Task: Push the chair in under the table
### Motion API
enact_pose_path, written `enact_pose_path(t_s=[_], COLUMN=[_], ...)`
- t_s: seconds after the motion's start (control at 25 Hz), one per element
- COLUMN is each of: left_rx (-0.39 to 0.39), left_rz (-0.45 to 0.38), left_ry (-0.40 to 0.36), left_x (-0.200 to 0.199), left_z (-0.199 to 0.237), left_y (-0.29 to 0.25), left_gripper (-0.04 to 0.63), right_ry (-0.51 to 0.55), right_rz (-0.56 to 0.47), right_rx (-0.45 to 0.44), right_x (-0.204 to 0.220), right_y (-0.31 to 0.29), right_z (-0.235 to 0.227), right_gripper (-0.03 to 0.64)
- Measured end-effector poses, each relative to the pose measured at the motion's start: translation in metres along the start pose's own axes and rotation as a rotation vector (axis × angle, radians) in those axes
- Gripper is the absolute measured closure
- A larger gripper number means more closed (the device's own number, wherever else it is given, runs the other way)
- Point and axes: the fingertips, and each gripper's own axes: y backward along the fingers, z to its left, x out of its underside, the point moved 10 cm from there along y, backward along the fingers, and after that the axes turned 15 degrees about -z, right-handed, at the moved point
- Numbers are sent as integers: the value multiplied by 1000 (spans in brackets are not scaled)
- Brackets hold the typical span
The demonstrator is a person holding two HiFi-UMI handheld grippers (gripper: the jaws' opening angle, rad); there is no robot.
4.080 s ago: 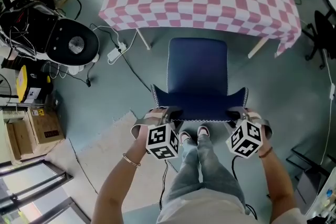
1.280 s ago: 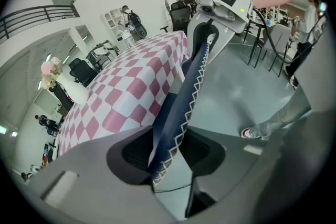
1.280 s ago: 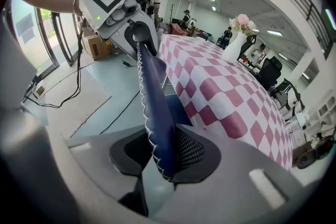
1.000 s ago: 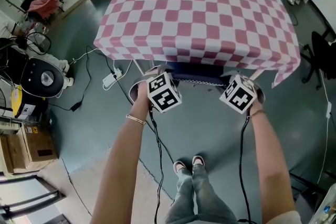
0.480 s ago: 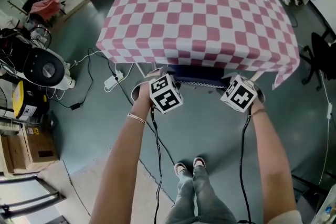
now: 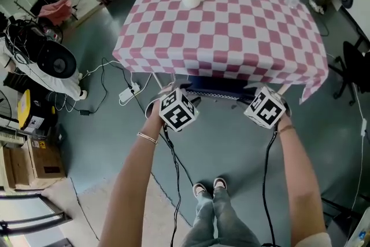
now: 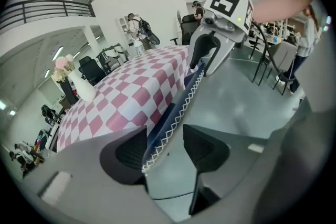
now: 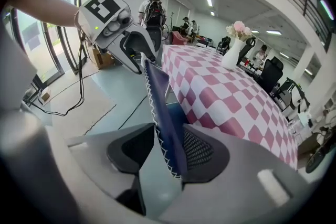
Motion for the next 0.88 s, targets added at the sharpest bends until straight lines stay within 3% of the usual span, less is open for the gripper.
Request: enact_pose_path(t_s=[0.36, 0.56, 0.88], left_rx=[-135, -316, -525], left_rz=[-231, -423, -619], left_ry=[256, 403, 513], left_x=[-26, -45, -84], left_z=[-6, -25, -69], left_y=[73, 122, 187], left_gripper=[377, 379, 390], right_ry=[-169, -263, -463], right_rz=[-288, -446, -748], right_rx=[138, 298, 597], right_x=[-35, -44, -49], right_y=[65, 107, 181], right_z=[4, 23, 77], right_gripper=[466, 467, 468])
